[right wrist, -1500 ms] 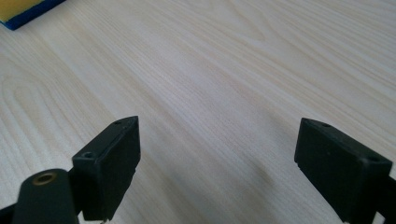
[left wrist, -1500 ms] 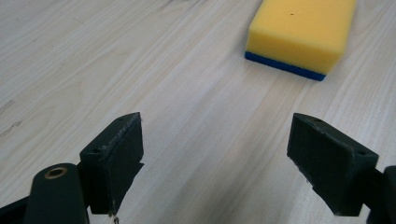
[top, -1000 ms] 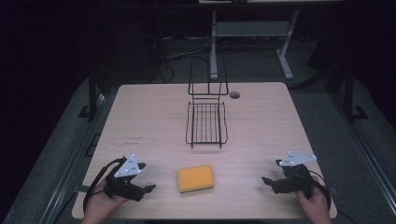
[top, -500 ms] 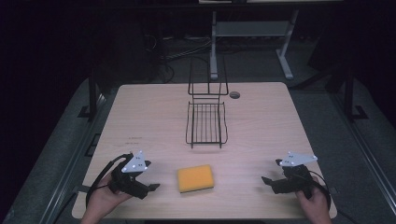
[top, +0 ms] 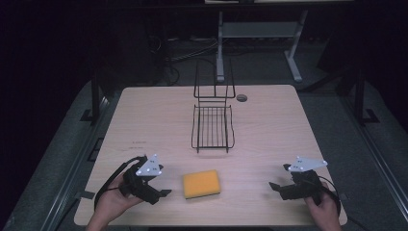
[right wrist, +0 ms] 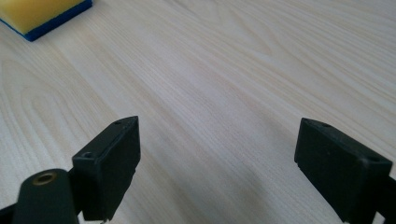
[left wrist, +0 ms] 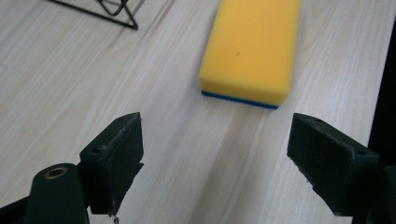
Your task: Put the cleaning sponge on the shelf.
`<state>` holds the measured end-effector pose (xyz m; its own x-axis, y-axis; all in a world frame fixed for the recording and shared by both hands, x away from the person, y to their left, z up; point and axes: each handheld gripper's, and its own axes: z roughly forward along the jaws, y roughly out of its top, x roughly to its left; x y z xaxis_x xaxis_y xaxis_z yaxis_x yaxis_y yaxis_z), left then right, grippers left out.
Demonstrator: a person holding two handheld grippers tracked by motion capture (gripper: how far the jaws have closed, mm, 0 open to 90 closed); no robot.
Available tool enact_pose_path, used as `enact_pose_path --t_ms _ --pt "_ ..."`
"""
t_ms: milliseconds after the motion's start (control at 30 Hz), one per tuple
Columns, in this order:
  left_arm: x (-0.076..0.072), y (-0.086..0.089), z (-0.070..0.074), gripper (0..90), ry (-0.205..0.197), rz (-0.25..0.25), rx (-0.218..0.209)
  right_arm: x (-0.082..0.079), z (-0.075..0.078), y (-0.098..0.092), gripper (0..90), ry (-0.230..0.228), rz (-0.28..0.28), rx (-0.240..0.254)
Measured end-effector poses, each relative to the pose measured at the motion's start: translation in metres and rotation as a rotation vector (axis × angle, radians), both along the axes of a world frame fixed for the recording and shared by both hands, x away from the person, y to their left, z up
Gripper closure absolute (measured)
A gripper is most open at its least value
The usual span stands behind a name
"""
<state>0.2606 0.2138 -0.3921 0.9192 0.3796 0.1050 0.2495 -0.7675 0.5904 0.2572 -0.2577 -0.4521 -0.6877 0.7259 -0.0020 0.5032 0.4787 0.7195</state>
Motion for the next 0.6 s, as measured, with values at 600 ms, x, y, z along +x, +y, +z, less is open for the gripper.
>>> enact_pose_path --t_ms 600 --pt "0.008 -0.039 0.001 17.7 0.037 -0.088 0.057 -0.001 0.001 0.0 14.1 -0.003 0.005 0.008"
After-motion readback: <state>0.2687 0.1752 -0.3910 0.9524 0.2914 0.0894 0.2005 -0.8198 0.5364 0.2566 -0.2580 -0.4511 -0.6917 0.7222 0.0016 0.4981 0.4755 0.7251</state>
